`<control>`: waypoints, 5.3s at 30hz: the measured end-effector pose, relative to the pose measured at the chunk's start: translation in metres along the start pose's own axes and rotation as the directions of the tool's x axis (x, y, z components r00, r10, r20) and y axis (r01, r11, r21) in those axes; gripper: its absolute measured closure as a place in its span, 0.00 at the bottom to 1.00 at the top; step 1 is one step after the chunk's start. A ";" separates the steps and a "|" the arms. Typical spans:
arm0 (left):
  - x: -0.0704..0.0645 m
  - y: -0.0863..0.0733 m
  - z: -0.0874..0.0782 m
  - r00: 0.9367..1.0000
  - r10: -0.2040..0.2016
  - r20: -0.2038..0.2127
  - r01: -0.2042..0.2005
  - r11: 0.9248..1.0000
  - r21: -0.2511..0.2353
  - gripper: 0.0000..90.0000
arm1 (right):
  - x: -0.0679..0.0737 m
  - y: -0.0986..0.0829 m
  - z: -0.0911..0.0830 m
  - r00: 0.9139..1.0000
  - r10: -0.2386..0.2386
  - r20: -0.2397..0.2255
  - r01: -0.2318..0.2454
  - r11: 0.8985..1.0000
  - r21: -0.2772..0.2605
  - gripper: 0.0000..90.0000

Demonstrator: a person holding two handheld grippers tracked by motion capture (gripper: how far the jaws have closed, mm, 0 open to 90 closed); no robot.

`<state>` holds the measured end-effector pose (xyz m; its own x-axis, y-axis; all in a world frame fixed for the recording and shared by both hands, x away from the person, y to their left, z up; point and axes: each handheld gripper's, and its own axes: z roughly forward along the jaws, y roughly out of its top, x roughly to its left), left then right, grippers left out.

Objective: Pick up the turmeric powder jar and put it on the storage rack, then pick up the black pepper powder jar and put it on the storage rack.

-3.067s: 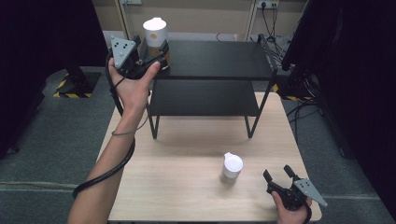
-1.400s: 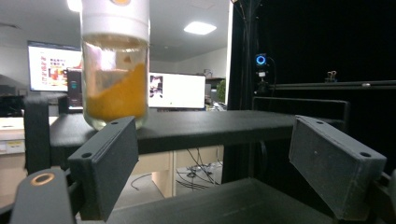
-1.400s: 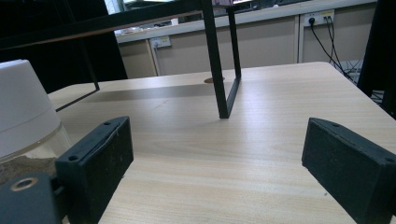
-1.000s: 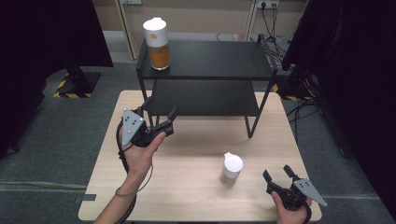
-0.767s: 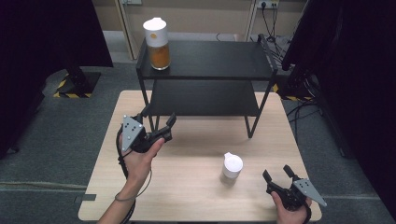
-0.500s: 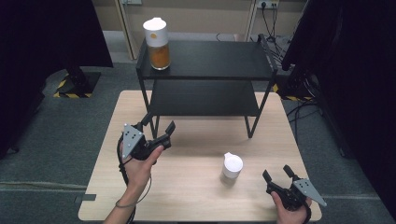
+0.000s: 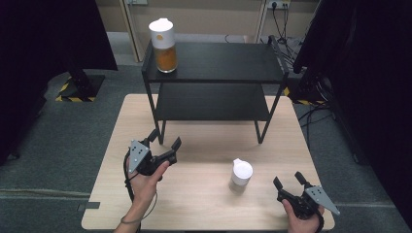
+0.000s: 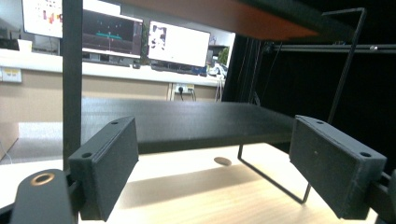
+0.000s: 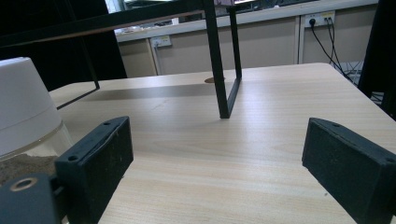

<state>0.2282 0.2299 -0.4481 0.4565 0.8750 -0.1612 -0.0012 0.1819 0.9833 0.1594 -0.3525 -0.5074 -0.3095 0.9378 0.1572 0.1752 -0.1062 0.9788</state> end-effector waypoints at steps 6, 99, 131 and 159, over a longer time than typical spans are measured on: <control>0.004 -0.011 -0.005 1.000 -0.007 -0.009 0.007 1.000 0.020 0.17 | 0.000 0.000 0.000 1.000 0.000 0.000 0.000 1.000 0.000 0.10; 0.019 -0.070 -0.021 1.000 -0.001 -0.027 0.006 0.986 0.166 0.17 | 0.008 0.006 0.000 0.996 -0.070 -0.058 0.069 0.997 -0.028 0.10; 0.017 -0.071 -0.021 1.000 0.009 -0.024 -0.005 0.986 0.164 0.17 | 0.053 0.036 0.044 0.927 -0.165 -0.338 0.175 0.985 0.001 0.13; 0.018 -0.070 -0.020 1.000 0.010 -0.021 -0.006 0.985 0.170 0.17 | 0.057 0.031 0.061 0.922 -0.190 -0.336 0.215 0.976 0.037 0.34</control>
<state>0.2185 0.2419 -0.5214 0.4378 0.8860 -0.1531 0.1473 0.0973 0.9843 0.2045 -0.2826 -0.4759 -0.6332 0.7740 0.0028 0.1391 0.1103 0.9841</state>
